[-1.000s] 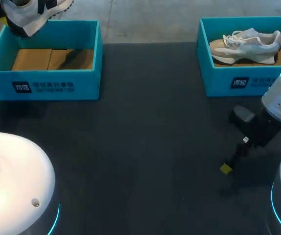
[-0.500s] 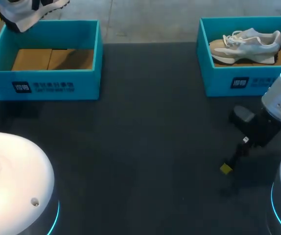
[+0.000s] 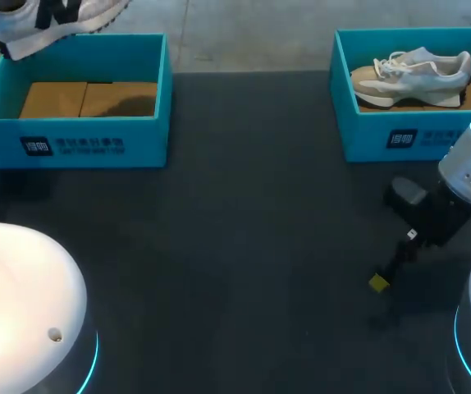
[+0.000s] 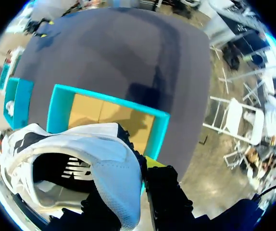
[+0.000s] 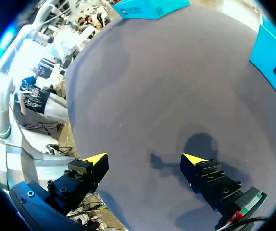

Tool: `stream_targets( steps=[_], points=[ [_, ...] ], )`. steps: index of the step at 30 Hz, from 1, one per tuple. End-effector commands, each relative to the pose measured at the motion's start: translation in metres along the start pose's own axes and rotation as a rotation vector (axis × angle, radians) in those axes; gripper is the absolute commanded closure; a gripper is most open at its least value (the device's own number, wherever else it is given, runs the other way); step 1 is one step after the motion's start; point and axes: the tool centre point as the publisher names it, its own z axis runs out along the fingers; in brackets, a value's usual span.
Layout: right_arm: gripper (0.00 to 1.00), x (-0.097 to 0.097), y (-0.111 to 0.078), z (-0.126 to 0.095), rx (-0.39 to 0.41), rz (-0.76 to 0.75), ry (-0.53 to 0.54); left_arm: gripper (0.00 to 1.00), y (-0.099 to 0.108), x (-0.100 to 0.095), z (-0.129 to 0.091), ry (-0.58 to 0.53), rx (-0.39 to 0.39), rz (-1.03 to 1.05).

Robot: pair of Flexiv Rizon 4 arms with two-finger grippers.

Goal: Take the shoe out of the shoebox, open the shoe tongue, remove and reinsert the insole, then place the shoe into the shoebox

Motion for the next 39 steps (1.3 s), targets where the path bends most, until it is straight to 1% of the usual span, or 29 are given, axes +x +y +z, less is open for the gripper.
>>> stream_targets(
  steps=[1, 2, 3, 6, 10, 18, 27, 31, 34, 39],
  points=[
    [0.00, 0.001, 0.000, 0.001, 0.001, 0.001, -0.004, 1.00, 0.001, 0.011, 0.011, 0.002, -0.057, 0.091],
    [0.00, 0.001, 0.000, 0.001, 0.001, 0.001, -0.004, 1.00, 0.003, 0.013, 0.014, 0.011, -0.059, 0.103],
    [0.00, 0.001, 0.000, 0.001, 0.001, 0.001, -0.004, 1.00, 0.003, 0.014, 0.017, 0.016, -0.080, 0.128],
    [0.00, 0.001, 0.000, 0.001, 0.001, 0.001, -0.004, 1.00, 0.008, 0.017, 0.024, 0.018, -0.076, 0.147],
    [0.00, 0.001, 0.000, 0.001, 0.001, 0.001, -0.004, 1.00, 0.011, 0.016, 0.030, 0.033, -0.095, 0.171],
    [0.00, 0.001, 0.000, 0.001, 0.001, 0.001, -0.004, 1.00, 0.010, 0.005, 0.038, 0.053, -0.118, 0.225],
    [0.00, 0.001, 0.000, 0.001, 0.001, 0.001, -0.004, 1.00, 0.018, -0.006, 0.053, 0.072, -0.128, 0.259],
    [0.00, 0.001, 0.000, 0.001, 0.001, 0.001, -0.004, 1.00, 0.022, -0.002, 0.060, 0.080, -0.117, 0.257],
    [0.00, 0.001, 0.000, 0.001, 0.001, 0.001, -0.004, 1.00, 0.020, 0.003, 0.065, 0.081, -0.110, 0.281],
    [0.00, 0.001, 0.000, 0.001, 0.001, 0.001, -0.004, 1.00, 0.022, 0.006, 0.071, 0.101, -0.119, 0.295]
  ],
)
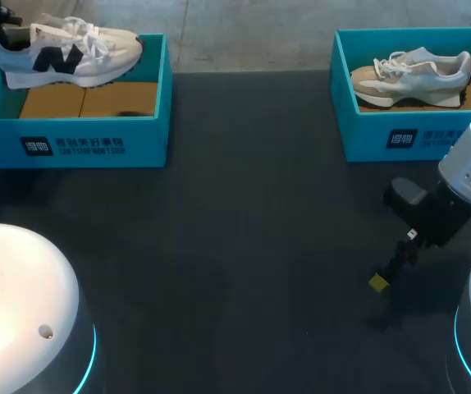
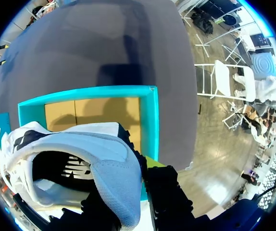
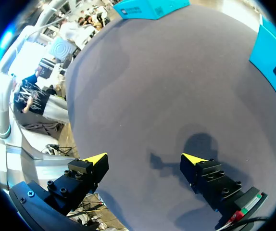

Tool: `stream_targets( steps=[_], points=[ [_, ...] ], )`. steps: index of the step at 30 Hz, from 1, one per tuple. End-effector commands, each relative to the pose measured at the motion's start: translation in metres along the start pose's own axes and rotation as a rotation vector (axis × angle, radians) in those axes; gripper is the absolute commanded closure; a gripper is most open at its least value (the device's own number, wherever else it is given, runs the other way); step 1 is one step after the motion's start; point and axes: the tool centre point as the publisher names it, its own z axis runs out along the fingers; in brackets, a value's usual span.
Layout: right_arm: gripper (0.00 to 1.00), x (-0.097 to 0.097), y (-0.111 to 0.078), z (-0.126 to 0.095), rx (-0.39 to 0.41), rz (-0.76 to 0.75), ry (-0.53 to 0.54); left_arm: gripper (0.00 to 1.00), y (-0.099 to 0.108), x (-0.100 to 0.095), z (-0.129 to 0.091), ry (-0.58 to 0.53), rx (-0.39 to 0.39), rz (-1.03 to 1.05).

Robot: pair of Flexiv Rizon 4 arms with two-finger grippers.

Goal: Take the shoe out of the shoebox, open the shoe tongue, remove and reinsert the insole, then place the shoe into the shoebox

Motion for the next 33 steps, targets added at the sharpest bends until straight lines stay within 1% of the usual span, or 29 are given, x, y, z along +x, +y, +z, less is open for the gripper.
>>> stream_targets(
  steps=[1, 10, 15, 30, 31, 32, 33],
  points=[
    [0.00, 0.001, 0.000, 0.001, 0.001, 0.001, -0.004, 1.00, 0.004, 0.002, 0.005, 0.007, -0.007, 0.012],
    [0.00, 0.001, 0.000, 0.001, 0.001, 0.001, -0.004, 1.00, 0.009, 0.006, 0.019, 0.020, -0.014, 0.064],
    [0.00, 0.001, 0.000, 0.001, 0.001, 0.001, -0.004, 1.00, 0.010, 0.010, 0.024, 0.002, -0.014, 0.082],
    [0.00, 0.001, 0.000, 0.001, 0.001, 0.001, -0.004, 1.00, 0.010, 0.010, 0.024, 0.002, -0.014, 0.082],
    [0.00, 0.001, 0.000, 0.001, 0.001, 0.001, -0.004, 1.00, 0.010, 0.007, 0.027, -0.006, -0.007, 0.105],
    [0.00, 0.001, 0.000, 0.001, 0.001, 0.001, -0.004, 1.00, 0.010, 0.005, 0.030, 0.014, -0.020, 0.093],
    [0.00, 0.001, 0.000, 0.001, 0.001, 0.001, -0.004, 1.00, 0.011, 0.004, 0.034, 0.017, -0.011, 0.089]
  ],
)
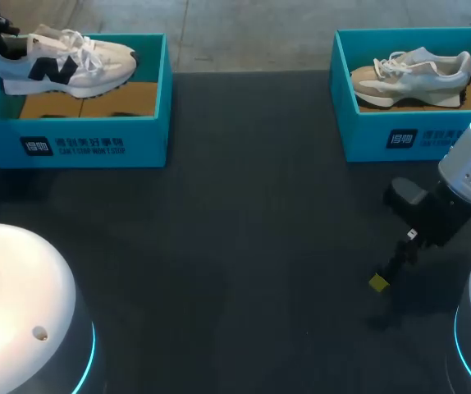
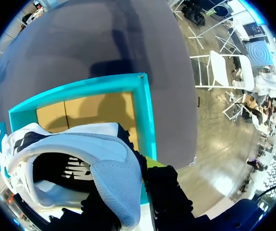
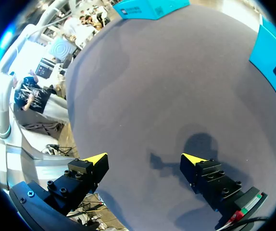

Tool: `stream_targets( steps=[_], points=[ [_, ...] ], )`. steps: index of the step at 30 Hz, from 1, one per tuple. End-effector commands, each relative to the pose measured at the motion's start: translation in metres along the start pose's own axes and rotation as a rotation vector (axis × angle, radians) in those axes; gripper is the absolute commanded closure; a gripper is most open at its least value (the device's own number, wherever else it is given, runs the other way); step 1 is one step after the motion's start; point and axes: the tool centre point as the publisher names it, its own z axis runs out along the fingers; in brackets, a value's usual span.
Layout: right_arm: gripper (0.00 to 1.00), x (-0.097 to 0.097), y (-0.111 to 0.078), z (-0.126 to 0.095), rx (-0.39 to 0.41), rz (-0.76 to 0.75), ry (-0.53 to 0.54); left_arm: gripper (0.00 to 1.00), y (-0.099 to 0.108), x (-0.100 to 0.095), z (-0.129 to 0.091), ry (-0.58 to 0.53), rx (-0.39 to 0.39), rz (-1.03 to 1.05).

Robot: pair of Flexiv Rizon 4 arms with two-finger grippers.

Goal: Take the shoe out of the shoebox, open the shoe tongue, remove and reinsert the insole, then place the shoe into the shoebox

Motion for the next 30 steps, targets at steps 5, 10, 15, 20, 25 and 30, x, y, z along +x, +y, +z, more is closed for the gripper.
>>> stream_targets(
  steps=[5, 10, 15, 20, 25, 30],
  points=[
    [0.00, 0.001, 0.000, 0.001, 0.001, 0.001, -0.004, 1.00, 0.009, -0.003, 0.022, 0.032, 0.034, -0.020],
    [0.00, 0.001, 0.000, 0.001, 0.001, 0.001, -0.004, 1.00, 0.009, -0.003, 0.031, 0.019, 0.056, -0.011],
    [0.00, 0.001, 0.000, 0.001, 0.001, 0.001, -0.004, 1.00, 0.003, -0.008, 0.040, 0.033, 0.057, 0.004],
    [0.00, 0.001, 0.000, 0.001, 0.001, 0.001, -0.004, 1.00, -0.002, -0.011, 0.046, 0.023, 0.079, 0.010],
    [0.00, 0.001, 0.000, 0.001, 0.001, 0.001, -0.004, 1.00, -0.011, -0.015, 0.049, 0.023, 0.086, 0.015],
    [0.00, 0.001, 0.000, 0.001, 0.001, 0.001, -0.004, 1.00, -0.018, -0.016, 0.056, 0.032, 0.091, 0.014]
  ],
)
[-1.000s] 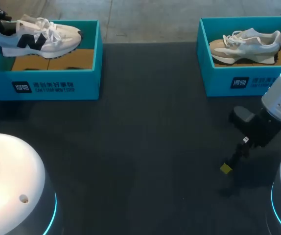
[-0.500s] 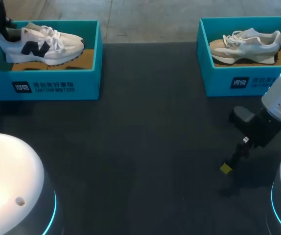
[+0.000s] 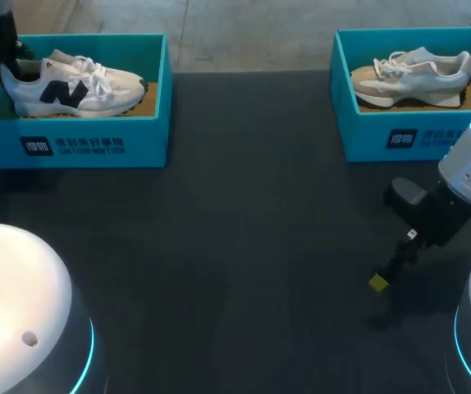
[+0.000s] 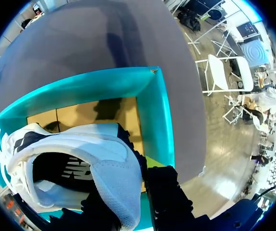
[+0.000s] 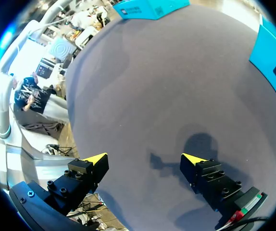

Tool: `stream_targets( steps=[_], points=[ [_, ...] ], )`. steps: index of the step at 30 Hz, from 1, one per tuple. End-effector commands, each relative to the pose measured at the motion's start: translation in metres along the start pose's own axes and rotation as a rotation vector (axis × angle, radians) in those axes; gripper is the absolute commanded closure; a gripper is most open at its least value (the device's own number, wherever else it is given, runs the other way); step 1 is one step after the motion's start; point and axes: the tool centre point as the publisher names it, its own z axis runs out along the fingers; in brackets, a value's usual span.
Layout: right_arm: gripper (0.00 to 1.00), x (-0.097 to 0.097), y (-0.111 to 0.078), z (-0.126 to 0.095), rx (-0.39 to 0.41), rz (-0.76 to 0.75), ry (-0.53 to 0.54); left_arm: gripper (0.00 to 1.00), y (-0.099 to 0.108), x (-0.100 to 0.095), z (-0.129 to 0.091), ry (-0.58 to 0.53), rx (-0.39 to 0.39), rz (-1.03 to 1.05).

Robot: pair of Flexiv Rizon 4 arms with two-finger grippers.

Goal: Take the shoe out of the shoebox, open the shoe tongue, remove and reinsert the insole, then place the shoe into the shoebox

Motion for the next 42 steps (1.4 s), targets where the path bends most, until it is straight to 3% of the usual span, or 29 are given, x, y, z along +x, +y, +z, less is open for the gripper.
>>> stream_targets(
  steps=[1, 9, 25, 42],
  points=[
    [0.00, 0.001, 0.000, 0.001, 0.001, 0.001, -0.004, 1.00, -0.007, -0.001, 0.006, 0.009, -0.007, -0.001],
    [0.00, 0.001, 0.000, 0.001, 0.001, 0.001, -0.004, 1.00, -0.010, -0.003, 0.023, 0.016, 0.021, -0.003],
    [0.00, 0.001, 0.000, 0.001, 0.001, 0.001, -0.004, 1.00, -0.012, -0.009, 0.029, 0.016, 0.035, -0.024],
    [0.00, 0.001, 0.000, 0.001, 0.001, 0.001, -0.004, 1.00, -0.012, -0.015, 0.052, 0.024, 0.066, -0.023]
  ],
)
